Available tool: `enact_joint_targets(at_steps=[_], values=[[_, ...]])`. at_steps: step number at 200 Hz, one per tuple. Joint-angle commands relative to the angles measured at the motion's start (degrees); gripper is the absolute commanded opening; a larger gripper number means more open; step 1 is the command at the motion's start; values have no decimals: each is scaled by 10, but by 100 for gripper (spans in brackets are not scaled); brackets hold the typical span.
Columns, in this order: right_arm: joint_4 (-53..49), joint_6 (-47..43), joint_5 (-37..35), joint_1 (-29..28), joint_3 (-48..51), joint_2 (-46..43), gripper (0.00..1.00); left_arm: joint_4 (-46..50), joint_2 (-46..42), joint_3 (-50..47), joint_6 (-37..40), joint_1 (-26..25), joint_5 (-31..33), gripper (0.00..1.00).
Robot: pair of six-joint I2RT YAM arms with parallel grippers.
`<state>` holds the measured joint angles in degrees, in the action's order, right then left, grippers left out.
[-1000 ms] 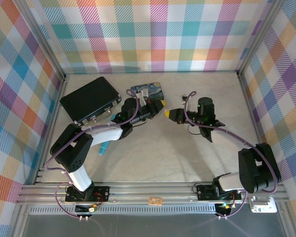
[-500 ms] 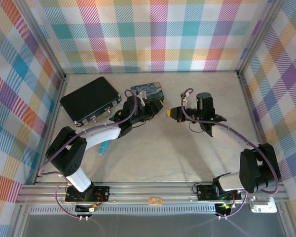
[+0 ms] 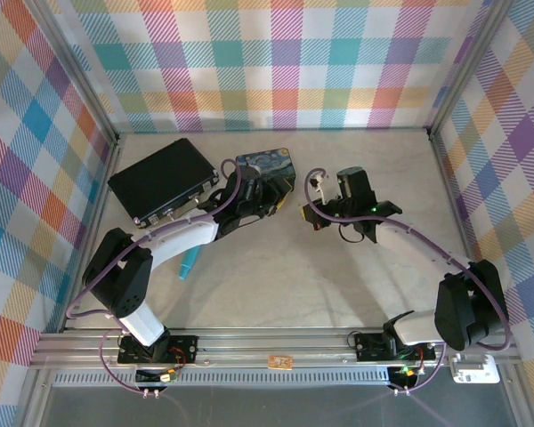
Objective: Unlock a padlock with a key
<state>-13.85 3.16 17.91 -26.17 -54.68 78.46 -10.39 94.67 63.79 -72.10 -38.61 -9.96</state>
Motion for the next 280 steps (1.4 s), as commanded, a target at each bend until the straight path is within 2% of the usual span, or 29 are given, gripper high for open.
enact_joint_targets(at_steps=[1,76,116,160,172,191,241,269,280], values=[[-19,-30,-20,-11,-26,18,0,-1,20,23,-27,-10,-9,36],[10,-26,-63,-27,-19,23,0,-13,44,19,-65,-13,-25,34],[17,-25,-56,-31,-18,26,0,-8,41,12,-72,-15,-28,31],[18,-25,-55,-38,-22,38,0,-25,33,-10,-86,-15,-23,22],[16,-29,-58,-40,-24,38,0,-23,31,-8,-82,-16,-22,15],[7,-39,-71,-45,-28,38,0,-17,30,-6,-76,-16,-21,8],[-5,-56,-82,-53,-32,28,0,-15,34,-6,-75,-16,-21,0],[2,-54,-65,-53,-29,13,0,-15,35,-5,-70,-16,-18,0],[9,-46,-60,-53,-27,7,9,-18,35,-6,-66,-15,-17,0]])
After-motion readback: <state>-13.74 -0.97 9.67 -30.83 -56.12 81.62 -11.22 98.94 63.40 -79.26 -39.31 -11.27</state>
